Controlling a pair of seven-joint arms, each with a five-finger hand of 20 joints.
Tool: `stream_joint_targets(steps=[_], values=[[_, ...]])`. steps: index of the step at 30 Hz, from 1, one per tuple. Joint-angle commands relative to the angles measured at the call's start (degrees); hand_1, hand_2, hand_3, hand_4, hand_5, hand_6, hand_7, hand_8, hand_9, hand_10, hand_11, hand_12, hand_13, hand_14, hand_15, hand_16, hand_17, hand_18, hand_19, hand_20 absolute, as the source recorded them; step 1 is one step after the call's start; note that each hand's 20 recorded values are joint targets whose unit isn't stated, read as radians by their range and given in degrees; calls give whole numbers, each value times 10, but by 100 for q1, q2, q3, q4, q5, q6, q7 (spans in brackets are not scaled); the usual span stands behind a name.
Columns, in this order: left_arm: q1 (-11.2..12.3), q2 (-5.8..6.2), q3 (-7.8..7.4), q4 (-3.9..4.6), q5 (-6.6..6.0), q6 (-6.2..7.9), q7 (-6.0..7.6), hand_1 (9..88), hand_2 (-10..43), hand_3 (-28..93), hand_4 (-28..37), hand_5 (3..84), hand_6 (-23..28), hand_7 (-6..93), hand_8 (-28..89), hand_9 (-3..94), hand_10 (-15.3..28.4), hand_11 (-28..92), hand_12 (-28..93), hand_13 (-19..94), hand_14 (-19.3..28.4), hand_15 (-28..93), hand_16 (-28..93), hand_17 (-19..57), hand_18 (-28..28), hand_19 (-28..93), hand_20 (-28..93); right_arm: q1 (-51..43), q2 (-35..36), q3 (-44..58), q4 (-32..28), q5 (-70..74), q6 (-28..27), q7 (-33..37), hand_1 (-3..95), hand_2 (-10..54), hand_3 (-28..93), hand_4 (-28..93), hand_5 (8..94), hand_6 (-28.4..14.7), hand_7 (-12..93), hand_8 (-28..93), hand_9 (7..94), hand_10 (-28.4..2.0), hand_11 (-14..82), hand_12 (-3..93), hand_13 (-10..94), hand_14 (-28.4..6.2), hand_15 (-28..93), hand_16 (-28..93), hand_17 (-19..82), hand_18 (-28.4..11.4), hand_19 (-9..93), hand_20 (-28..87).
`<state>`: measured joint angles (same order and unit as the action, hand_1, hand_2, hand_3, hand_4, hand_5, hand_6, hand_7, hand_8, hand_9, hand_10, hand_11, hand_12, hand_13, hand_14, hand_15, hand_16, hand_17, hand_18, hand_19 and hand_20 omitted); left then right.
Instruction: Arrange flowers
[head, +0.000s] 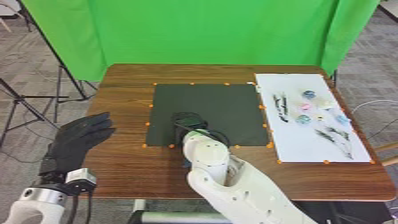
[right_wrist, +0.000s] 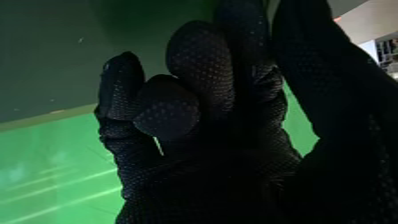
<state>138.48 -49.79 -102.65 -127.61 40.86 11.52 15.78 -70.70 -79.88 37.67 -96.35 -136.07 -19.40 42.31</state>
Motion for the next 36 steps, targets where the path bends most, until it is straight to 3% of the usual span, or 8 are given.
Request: stream_joint_targets(steps=[1, 12, 15, 17, 21, 28, 29, 36], values=[[41, 30, 6, -4, 12, -3, -28, 280, 49, 795, -164, 452, 136, 170, -95, 379, 219, 342, 94, 253, 284, 636, -144, -91, 230, 610, 118, -29, -139, 42, 51, -53, -111, 29, 402, -68, 728, -262, 697, -38, 556, 157, 767, -173, 569, 302, 723, -152, 809, 292, 324, -284, 909, 219], [96, -29, -19, -36, 16, 16, -60, 280, 50, 796, -163, 453, 136, 171, -96, 379, 219, 342, 94, 254, 284, 636, -144, -90, 230, 610, 118, 393, 256, -462, -96, -151, 360, 209, 371, -57, 732, -258, 691, -48, 544, 131, 758, -180, 566, 300, 717, -156, 806, 290, 318, -284, 903, 213], [327, -55, -157, -120, 3, 72, -32, 280, 50, 796, -163, 453, 136, 171, -96, 379, 219, 341, 93, 254, 284, 636, -144, -90, 230, 610, 118, 587, 483, -713, -223, -604, 503, 313, 361, -61, 738, -253, 691, -50, 544, 120, 757, -182, 566, 299, 716, -157, 807, 289, 320, -284, 904, 211], [494, -81, -262, -193, 5, 134, -24, 280, 50, 796, -163, 452, 136, 172, -96, 379, 219, 342, 93, 254, 284, 636, -144, -90, 230, 610, 118, 815, 690, -886, -359, -844, 540, 363, 337, -53, 738, -234, 695, -56, 570, -34, 756, -187, 567, 296, 716, -160, 809, 283, 326, -284, 907, 202], [1063, -131, -481, -378, -76, 326, 171, 280, 51, 796, -163, 452, 136, 171, -96, 379, 219, 341, 93, 254, 284, 636, -144, -90, 229, 610, 118, 1074, 1058, -929, -854, -875, 566, 277, 308, -37, 723, -224, 702, -68, 586, -133, 754, -199, 567, 297, 714, -170, 811, 286, 330, -284, 908, 196], [1510, -207, -631, -544, -132, 524, 347, 280, 50, 796, -165, 453, 136, 171, -96, 379, 219, 341, 93, 254, 284, 636, -144, -90, 229, 609, 118, 914, 1944, -151, -1953, -126, 726, 251, 291, -25, 724, -218, 660, -102, 497, -126, 677, -242, 490, 263, 621, -209, 789, 258, 295, -284, 869, 152], [1532, -176, -612, -544, -161, 563, 422, 280, 50, 796, -165, 453, 136, 171, -96, 379, 219, 341, 93, 254, 284, 636, -144, -90, 229, 609, 118, 840, 2305, -132, -2178, -92, 1060, 273, 289, -21, 725, -218, 651, -107, 481, -125, 666, -248, 470, 253, 604, -216, 783, 249, 289, -284, 866, 141], [1723, -66, -576, -560, -251, 716, 667, 279, 50, 793, -166, 452, 136, 170, -95, 379, 219, 341, 94, 254, 284, 635, -144, -90, 229, 610, 119, -819, 3610, 1756, -2891, -68, 1459, 149, 285, -15, 736, -216, 623, -119, 441, -125, 642, -252, 428, 235, 580, -215, 766, 225, 279, -284, 867, 113]])
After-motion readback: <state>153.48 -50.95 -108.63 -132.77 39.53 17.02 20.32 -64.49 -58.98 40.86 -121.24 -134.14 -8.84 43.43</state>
